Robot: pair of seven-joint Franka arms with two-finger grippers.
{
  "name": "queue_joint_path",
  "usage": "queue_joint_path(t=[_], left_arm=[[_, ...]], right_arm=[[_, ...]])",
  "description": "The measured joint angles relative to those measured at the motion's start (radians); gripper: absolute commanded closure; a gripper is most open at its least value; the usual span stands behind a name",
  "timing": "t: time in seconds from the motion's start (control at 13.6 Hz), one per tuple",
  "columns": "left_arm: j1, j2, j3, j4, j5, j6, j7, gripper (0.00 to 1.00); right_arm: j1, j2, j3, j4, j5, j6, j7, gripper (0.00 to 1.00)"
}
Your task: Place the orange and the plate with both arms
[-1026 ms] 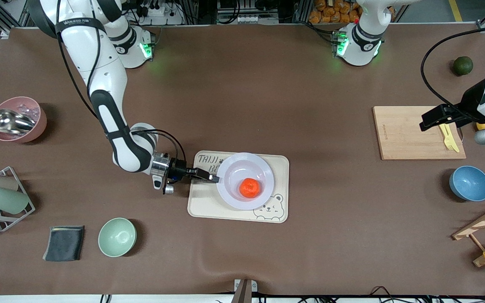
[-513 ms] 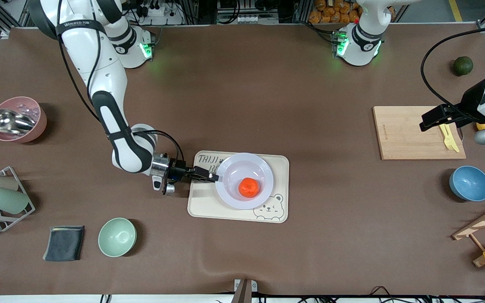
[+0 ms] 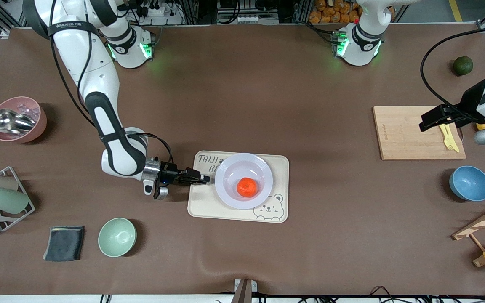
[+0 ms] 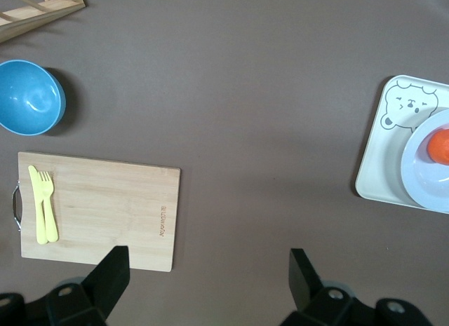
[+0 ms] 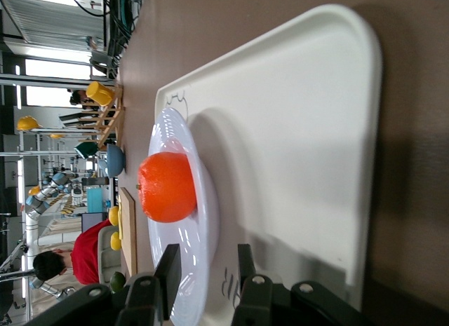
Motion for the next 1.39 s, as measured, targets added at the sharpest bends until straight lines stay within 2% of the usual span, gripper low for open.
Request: queue_joint_path(t=[0.29,0.37,0.44,0.66,0.73,0.81,0.88,1.1,1.39], left_arm=[[0.0,0.0,0.0,0.0,0.0,0.0,0.0,0.0],[0.0,0.0,0.0,0.0,0.0,0.0,0.0,0.0],[0.0,0.001,0.0,0.0,0.0,0.0,0.0,0.0],[-0.001,0.001,0.0,-0.001,0.0,0.0,0.0,0.0],[-0.001,0.002,0.0,-0.001,0.0,0.0,0.0,0.0],[-0.002,0.002,0.0,-0.001,0.0,0.0,0.0,0.0],[-0.002,0.003,0.0,-0.002,0.0,0.0,0.0,0.0],[-0.003,0.003,-0.001,-0.002,0.0,0.0,0.0,0.0],[-0.003,0.005,-0.002,-0.005,0.0,0.004,0.0,0.0]], right_arm=[[-0.021,-0.02,-0.001,0.049,-0.197,-0.04,0.249,0.57],[-0.032,-0.029,-0.001,0.063,-0.236,-0.073,0.304,0.43],[-0.047,-0.037,-0.003,0.076,-0.271,-0.113,0.348,0.38],[-0.109,-0.056,-0.007,0.112,-0.375,-0.201,0.413,0.36],[-0.127,-0.071,-0.009,0.122,-0.424,-0.209,0.448,0.25],[-0.143,-0.094,-0.012,0.132,-0.485,-0.213,0.5,0.09],[-0.157,-0.12,-0.014,0.143,-0.549,-0.222,0.554,0.0],[-0.207,-0.187,-0.022,0.198,-0.75,-0.32,0.643,0.0],[-0.305,-0.217,-0.029,0.289,-0.966,-0.445,0.648,0.0]])
